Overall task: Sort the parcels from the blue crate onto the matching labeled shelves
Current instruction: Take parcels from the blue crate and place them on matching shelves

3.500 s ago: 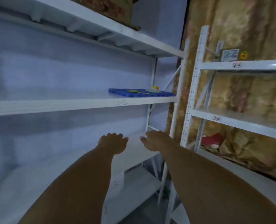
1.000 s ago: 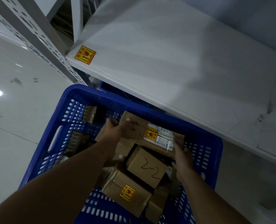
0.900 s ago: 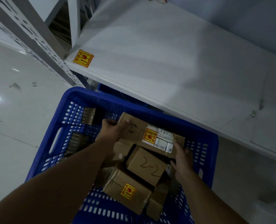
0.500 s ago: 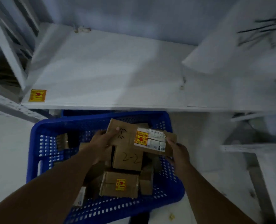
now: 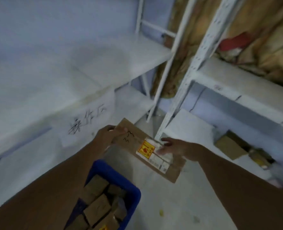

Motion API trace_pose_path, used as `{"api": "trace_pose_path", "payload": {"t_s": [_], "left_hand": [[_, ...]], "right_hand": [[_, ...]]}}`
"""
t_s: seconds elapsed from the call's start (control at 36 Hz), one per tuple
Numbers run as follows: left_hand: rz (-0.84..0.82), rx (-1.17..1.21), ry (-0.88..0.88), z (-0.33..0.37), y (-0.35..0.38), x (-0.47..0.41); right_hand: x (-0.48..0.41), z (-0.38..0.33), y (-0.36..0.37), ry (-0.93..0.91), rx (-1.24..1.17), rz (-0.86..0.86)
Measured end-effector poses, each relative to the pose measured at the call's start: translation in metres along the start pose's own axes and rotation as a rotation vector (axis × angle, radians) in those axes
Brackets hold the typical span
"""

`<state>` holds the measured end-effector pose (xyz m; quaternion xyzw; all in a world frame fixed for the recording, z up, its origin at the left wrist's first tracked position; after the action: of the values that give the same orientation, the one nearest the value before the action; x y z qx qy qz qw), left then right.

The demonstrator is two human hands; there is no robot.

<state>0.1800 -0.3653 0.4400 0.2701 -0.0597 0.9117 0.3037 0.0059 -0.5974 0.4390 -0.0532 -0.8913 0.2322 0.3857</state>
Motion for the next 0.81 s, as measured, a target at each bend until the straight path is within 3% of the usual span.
{"api": "trace_pose_path", "payload": {"t_s": [0.11,0.33,0.44,0.56,0.81], "left_hand": [[-0.14,-0.229,0.156,0.127,0.099,0.037],[-0.364,-0.337,0.492,0.327,0.303,0.139],[-0.617,-0.345,0.506,0.362,0.407,0.205],[-0.743,-0.373,0.529,0.382,0.484,0.285],[-0.762,-0.418,0.64,0.421,0.556,0.354]], "right_hand": [[0.088,-0.017,-0.075,-0.021,0.029,0.027],[0.284,-0.02,-0.254,-0.219,-0.327,0.463],[0.384,-0.013,-0.329,-0.377,-0.401,0.65],[0.474,-0.012,-0.373,-0.492,-0.407,0.736],[0.563,0.017,-0.41,-0.553,-0.479,0.82]]}}
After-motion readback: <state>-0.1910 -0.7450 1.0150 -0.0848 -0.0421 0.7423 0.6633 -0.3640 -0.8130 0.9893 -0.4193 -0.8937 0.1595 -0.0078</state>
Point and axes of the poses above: each hand's wrist, its own x-axis away from the middle knuckle, its own y-axis out of the palm, z = x × y, the point moved 9 cm from there along -x, towards the middle knuckle, and after that the axes turned 6 degrees about -y, right-handed, at the moved point
